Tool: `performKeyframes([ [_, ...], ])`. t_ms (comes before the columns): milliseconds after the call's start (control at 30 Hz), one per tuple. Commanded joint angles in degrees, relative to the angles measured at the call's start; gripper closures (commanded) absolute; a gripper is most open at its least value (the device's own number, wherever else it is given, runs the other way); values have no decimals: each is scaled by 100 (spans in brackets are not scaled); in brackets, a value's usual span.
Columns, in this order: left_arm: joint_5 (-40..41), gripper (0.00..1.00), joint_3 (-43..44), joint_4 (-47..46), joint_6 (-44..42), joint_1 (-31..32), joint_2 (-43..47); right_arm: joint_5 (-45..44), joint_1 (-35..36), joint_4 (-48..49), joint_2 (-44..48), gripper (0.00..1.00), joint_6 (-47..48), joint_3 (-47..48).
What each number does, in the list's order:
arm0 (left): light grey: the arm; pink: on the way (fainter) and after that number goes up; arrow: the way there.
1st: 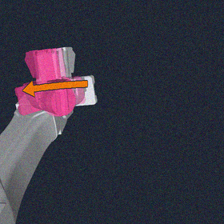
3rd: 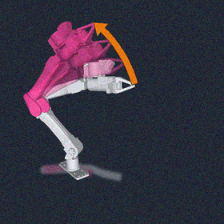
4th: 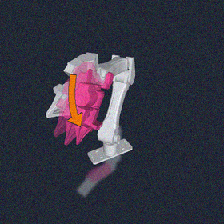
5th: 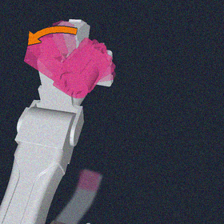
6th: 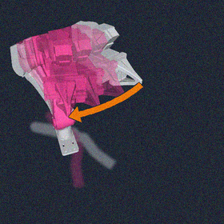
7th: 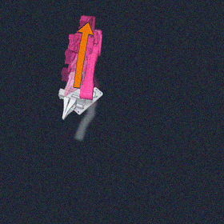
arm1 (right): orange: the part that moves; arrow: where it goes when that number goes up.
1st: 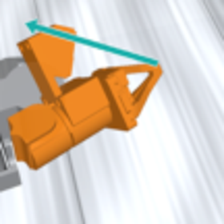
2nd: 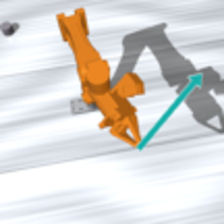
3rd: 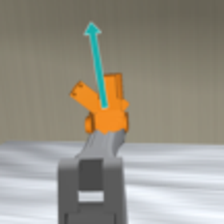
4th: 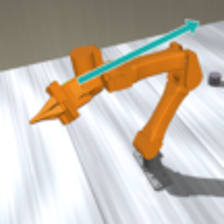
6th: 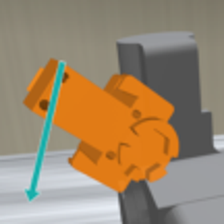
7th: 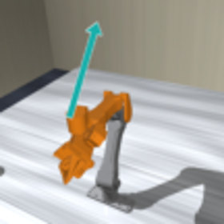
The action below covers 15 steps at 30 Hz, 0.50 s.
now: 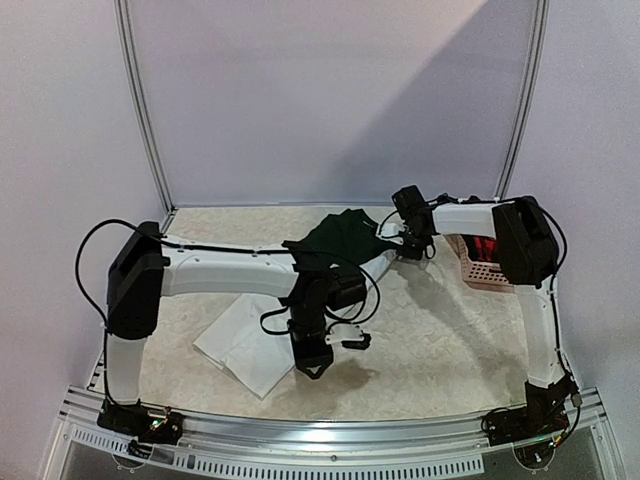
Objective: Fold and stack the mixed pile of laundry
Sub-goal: Adjust the rectangle-folded T-shirt at the center of the board.
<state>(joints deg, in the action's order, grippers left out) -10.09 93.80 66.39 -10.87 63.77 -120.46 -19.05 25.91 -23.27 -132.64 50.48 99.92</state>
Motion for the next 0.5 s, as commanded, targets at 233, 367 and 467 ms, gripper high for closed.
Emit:
performKeyframes([
  [233, 851, 50, -1179, -259, 1960, -227, 1215, 1296, -241, -946, 2703, 50, -1512, -2076],
  [367, 831, 49, -1898, -735, 2583, -227, 1415, 2038, -345, -1220, 2763, 46, -2537, -1727],
  [467, 981, 51, -2081, -814, 2777, -196, 1331, 2721, -499, -1599, 2317, 44, -3336, -1043],
])
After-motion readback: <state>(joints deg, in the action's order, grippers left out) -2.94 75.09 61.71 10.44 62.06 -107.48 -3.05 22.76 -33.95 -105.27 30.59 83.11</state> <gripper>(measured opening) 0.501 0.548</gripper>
